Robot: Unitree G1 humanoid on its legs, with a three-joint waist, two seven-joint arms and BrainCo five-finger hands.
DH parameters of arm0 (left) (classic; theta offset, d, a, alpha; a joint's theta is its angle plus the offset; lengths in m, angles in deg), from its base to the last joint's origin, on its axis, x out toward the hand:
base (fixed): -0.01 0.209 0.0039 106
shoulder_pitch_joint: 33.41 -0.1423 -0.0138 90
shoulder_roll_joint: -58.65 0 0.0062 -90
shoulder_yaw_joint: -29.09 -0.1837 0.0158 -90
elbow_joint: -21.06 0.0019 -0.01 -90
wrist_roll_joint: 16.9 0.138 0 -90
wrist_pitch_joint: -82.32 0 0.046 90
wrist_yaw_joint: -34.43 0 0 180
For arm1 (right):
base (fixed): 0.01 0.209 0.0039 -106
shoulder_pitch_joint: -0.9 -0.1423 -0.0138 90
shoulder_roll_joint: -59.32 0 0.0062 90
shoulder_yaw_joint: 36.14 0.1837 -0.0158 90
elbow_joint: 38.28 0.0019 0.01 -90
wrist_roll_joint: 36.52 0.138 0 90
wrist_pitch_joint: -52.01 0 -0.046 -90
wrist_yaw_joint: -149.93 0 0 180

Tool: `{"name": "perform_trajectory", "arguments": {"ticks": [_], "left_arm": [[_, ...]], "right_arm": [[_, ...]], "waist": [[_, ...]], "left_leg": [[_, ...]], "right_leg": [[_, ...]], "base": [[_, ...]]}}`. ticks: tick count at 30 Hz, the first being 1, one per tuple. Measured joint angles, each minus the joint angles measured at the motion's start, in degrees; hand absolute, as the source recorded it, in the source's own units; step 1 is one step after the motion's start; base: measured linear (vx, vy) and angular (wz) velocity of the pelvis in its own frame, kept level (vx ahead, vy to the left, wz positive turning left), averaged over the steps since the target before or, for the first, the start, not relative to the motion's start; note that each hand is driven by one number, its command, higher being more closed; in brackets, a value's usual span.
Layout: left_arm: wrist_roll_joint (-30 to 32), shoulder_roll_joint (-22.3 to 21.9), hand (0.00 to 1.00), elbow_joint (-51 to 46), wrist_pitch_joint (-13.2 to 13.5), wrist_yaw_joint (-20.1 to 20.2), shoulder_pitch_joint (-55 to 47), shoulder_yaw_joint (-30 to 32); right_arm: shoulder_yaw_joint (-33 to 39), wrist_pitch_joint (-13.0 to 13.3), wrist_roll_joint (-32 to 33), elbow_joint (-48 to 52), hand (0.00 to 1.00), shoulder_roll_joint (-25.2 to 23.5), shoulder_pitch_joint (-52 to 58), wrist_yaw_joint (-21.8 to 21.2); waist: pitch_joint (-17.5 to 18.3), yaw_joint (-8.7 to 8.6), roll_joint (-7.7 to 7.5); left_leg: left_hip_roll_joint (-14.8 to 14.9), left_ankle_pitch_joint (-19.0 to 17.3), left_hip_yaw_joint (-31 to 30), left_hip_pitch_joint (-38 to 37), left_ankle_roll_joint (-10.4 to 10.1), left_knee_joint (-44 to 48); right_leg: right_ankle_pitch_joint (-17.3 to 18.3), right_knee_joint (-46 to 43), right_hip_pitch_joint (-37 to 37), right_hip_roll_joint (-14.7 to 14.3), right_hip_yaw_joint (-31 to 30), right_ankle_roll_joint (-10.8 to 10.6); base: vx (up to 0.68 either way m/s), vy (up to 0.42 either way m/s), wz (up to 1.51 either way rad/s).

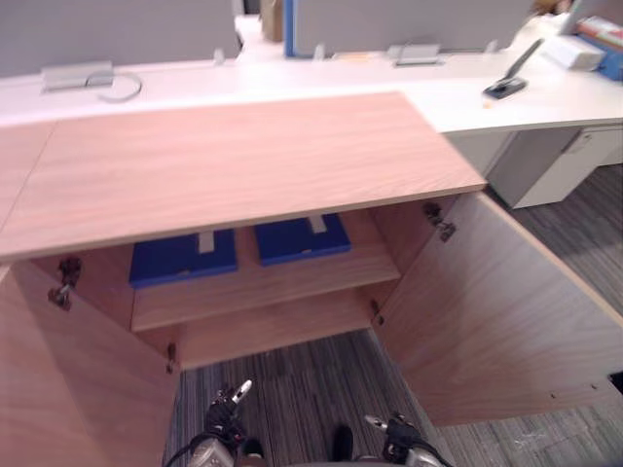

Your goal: Walk over to the cabinet, pick up the folder, carry it to the office cabinet, place the folder inside the office cabinet, then close the office cabinet door

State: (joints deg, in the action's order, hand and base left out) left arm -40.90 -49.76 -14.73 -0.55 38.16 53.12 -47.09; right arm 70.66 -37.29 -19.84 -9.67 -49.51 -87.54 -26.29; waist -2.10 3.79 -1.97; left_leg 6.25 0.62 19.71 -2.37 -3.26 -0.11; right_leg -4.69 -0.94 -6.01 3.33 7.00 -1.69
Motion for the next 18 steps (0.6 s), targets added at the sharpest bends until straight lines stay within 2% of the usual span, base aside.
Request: {"name": "perform_trajectory", "arguments": {"ticks": [3,6,9,11,12,14,18], "left_arm": [[2.03,-0.77,0.0,0.5,0.1,0.02,-0.22,-0.01],[4.26,-0.66,0.0,0.45,0.64,-0.03,-1.0,0.56],[5.98,-0.69,0.0,0.55,0.75,-0.64,-1.42,0.7],[6.57,-0.72,0.0,1.55,0.77,-1.25,-1.22,0.73],[6.67,-0.8,0.0,1.59,0.77,-1.65,-1.18,0.69],[6.72,-0.9,0.0,1.83,0.64,-2.42,-1.19,0.73],[6.62,-0.55,0.0,3.8,0.59,-4.24,-1.38,3.95]], "right_arm": [[-0.12,0.31,0.27,1.13,0.0,0.01,0.78,0.23],[-0.15,0.56,-0.67,3.28,0.0,-0.24,1.81,1.42],[-0.13,0.7,-4.85,5.71,0.0,-1.0,2.65,3.36],[-0.02,0.69,-6.92,6.56,0.0,-1.14,2.71,4.75],[0.12,0.7,-7.21,7.29,0.0,-1.24,2.79,5.29],[1.68,0.63,-7.82,7.63,0.0,-1.33,2.87,5.77],[2.39,0.65,-7.58,7.59,0.0,-1.32,2.94,6.01]], "waist": [[0.14,-0.17,0.37],[0.46,-0.4,0.66],[0.44,-0.83,0.85],[0.38,-1.28,1.22],[0.25,-1.36,1.41],[0.23,-1.94,1.7],[0.34,-1.94,2.67]], "left_leg": [[0.27,-1.04,3.69,-3.24,0.05,0.18],[1.23,-2.26,9.34,-5.29,0.08,1.08],[2.38,-3.53,13.68,-7.4,-0.68,1.91],[3.12,-4.15,15.61,-8.49,-1.39,2.31],[3.41,-4.27,16.05,-8.85,-1.58,2.28],[4.24,-4.55,16.48,-9.78,-2.12,2.41],[6.22,-4.92,19.43,-11.88,-2.65,2.73]], "right_leg": [[0.08,-0.23,0.97,-0.38,-1.82,0.14],[0.45,-1.13,1.33,2.34,8.39,0.73],[1.17,-4.04,1.43,5.19,19.59,1.91],[2.52,-6.68,1.33,6.29,24.85,2.77],[3.25,-7.77,1.18,6.43,25.65,2.81],[3.35,-8.45,1.29,5.5,25.33,2.89],[2.26,-4.69,2.83,1.34,22.17,3.18]], "base": [[-0.01,0.067,-0.65],[0.03,0.067,-0.84],[0.07,0.031,-0.72],[0.11,0.008,-0.51],[0.09,-0.001,-0.32],[0.1,-0.029,-0.19],[0.08,-0.037,-0.44]]}}
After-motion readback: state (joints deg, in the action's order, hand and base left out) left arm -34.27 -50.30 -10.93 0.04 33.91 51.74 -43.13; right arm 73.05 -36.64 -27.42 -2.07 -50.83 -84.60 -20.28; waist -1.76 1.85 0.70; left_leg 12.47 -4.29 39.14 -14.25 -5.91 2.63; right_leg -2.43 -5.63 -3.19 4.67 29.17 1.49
